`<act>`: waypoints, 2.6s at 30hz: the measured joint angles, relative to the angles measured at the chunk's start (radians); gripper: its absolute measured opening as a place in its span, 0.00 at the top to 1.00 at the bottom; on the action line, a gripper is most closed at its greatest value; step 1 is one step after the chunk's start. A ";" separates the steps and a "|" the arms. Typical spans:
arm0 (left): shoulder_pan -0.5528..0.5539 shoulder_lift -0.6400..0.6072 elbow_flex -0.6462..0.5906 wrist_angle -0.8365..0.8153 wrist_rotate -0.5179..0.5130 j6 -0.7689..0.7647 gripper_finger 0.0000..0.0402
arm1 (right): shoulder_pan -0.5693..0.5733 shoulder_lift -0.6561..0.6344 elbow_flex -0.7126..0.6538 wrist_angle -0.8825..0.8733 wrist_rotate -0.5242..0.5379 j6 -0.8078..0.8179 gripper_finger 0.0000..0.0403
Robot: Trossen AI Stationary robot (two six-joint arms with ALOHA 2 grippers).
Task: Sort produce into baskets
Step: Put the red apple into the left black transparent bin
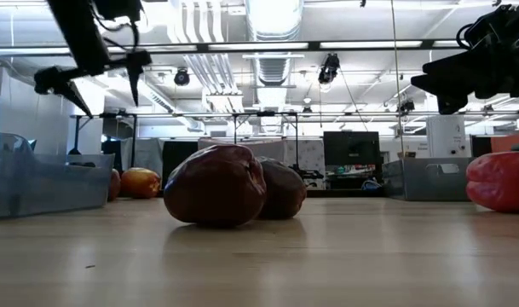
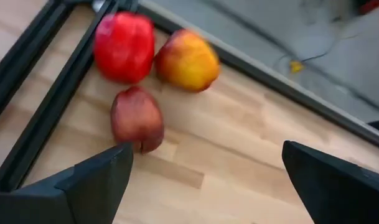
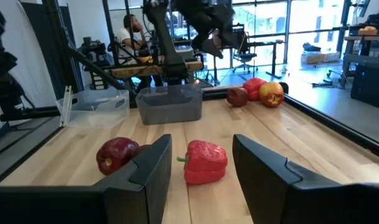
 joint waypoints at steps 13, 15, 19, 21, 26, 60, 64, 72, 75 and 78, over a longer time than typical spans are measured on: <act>0.340 0.330 0.003 -0.001 0.329 0.141 0.02 | 0.000 0.000 0.000 0.000 0.000 0.000 0.60; 0.365 0.370 0.002 0.009 0.331 0.146 0.02 | 0.000 0.000 0.000 0.000 0.000 0.000 0.60; 0.405 0.433 0.002 0.114 0.332 0.210 0.02 | 0.000 0.000 0.000 0.000 0.000 0.000 0.60; 0.422 0.468 0.002 0.130 0.336 0.217 0.02 | 0.000 0.000 0.000 0.000 0.000 0.000 0.60; 0.452 0.543 -0.001 0.139 0.351 0.248 0.02 | 0.000 0.000 0.000 0.001 0.000 0.000 0.60; 0.167 0.295 -0.003 0.094 0.460 0.565 0.35 | 0.000 0.000 0.000 0.003 0.000 0.000 0.60; -0.078 0.205 -0.003 -0.006 0.469 0.462 0.36 | 0.000 0.000 0.000 0.002 0.000 0.000 0.60; -0.472 0.120 0.026 -0.100 0.396 0.182 0.36 | 0.000 0.000 0.000 0.002 0.000 0.000 0.60; -0.532 0.133 -0.001 -0.209 0.392 0.086 0.36 | 0.000 0.000 0.000 0.002 0.000 0.000 0.60; -0.540 0.145 -0.040 -0.221 0.386 0.012 0.36 | 0.000 0.000 0.000 0.003 0.000 0.000 0.60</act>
